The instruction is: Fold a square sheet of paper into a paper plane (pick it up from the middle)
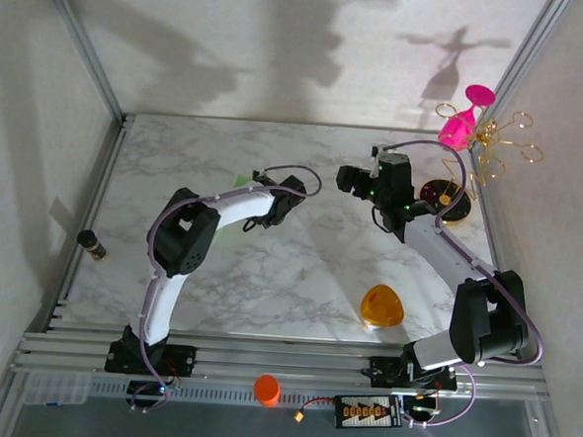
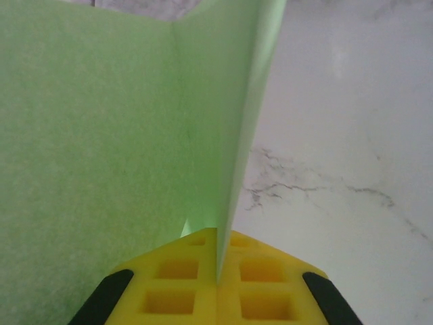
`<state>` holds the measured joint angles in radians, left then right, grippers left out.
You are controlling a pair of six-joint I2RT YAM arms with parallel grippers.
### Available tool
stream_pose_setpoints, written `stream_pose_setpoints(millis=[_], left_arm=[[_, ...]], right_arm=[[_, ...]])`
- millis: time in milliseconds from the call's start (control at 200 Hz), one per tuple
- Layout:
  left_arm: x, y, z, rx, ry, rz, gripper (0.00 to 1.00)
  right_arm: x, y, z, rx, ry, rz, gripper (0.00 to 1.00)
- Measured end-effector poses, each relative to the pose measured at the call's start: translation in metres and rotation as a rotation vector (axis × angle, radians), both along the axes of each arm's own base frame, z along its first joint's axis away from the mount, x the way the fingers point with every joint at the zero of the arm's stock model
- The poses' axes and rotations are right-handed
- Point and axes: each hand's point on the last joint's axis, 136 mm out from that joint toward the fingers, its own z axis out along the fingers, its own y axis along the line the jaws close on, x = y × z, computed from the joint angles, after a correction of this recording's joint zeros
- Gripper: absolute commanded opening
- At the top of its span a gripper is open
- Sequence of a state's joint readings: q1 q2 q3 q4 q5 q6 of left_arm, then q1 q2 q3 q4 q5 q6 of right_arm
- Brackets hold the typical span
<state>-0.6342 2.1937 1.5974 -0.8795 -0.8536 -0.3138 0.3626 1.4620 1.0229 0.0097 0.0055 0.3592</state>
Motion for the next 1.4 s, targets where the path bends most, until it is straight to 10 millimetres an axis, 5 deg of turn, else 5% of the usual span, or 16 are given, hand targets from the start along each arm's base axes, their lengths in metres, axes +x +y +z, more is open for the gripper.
stream_pose_setpoints(millis=[426, 691, 796, 956, 1096, 1202, 1307, 1402], left_arm=[[-0.007, -0.017, -0.046, 0.041, 0.069, -0.020, 0.13], [-0.007, -0.026, -0.041, -0.046, 0.041, 0.016, 0.33], [-0.013, -0.044, -0.041, -0.176, 0.042, 0.032, 0.40], [-0.030, -0.098, -0.036, -0.412, 0.058, 0.004, 0.42], [-0.044, -0.146, -0.015, -0.643, 0.088, -0.047, 0.45], [-0.044, -0.166, 0.024, -0.810, 0.065, -0.089, 0.46], [-0.037, -0.162, 0.069, -0.940, -0.005, -0.111, 0.46], [-0.024, -0.131, 0.095, -1.018, -0.091, -0.079, 0.40]], right_arm=[[-0.002, -0.003, -0.007, 0.006, 0.021, -0.023, 0.86], [-0.002, -0.003, -0.007, 0.027, 0.032, -0.036, 0.85], [-0.002, -0.003, -0.008, 0.034, 0.035, -0.041, 0.85], [-0.002, -0.004, -0.008, 0.051, 0.042, -0.054, 0.85], [0.000, -0.008, -0.007, 0.064, 0.043, -0.070, 0.85], [0.001, -0.011, -0.007, 0.069, 0.046, -0.079, 0.85], [0.003, -0.009, -0.012, 0.075, 0.056, -0.069, 0.86], [0.003, -0.004, -0.020, 0.082, 0.078, -0.046, 0.87]])
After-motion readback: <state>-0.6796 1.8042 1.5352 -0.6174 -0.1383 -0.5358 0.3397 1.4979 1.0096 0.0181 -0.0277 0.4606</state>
